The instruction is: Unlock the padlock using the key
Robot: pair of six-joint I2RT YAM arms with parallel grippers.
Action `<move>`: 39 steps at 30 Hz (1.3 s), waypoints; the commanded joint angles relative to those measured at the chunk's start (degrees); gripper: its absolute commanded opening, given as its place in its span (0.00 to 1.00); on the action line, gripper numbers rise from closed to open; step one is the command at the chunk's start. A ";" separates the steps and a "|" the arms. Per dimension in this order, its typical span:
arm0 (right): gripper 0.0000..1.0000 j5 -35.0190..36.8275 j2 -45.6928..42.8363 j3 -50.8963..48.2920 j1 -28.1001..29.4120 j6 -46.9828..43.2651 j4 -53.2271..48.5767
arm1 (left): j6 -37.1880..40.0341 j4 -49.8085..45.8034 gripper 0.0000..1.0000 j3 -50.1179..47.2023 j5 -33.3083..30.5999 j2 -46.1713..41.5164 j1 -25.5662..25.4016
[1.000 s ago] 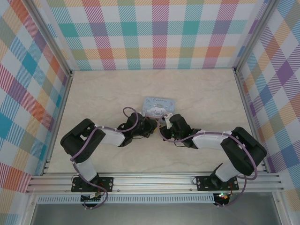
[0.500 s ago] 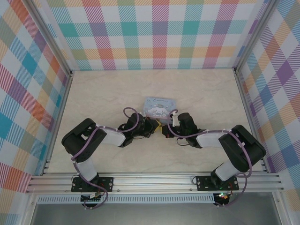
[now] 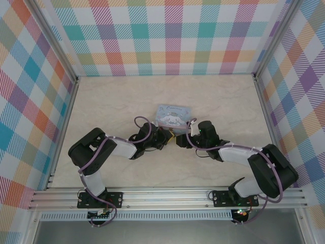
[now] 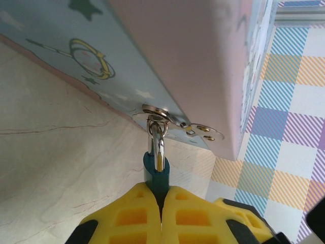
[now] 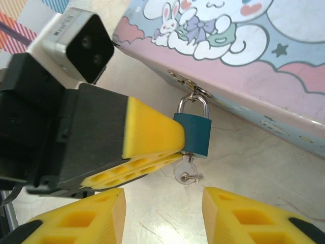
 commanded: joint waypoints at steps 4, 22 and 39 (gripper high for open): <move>0.42 -1.79 -1.65 1.03 -0.69 -7.27 -5.63 | 0.06 -2.77 0.00 0.75 -1.53 0.40 0.03; 0.38 21.57 1.73 3.52 10.18 -26.57 -5.88 | 0.00 -4.36 0.00 2.08 -0.99 -1.01 0.03; 0.26 23.12 8.55 6.41 11.12 -25.99 -3.41 | 0.00 -4.54 0.00 2.05 -0.84 -1.23 0.05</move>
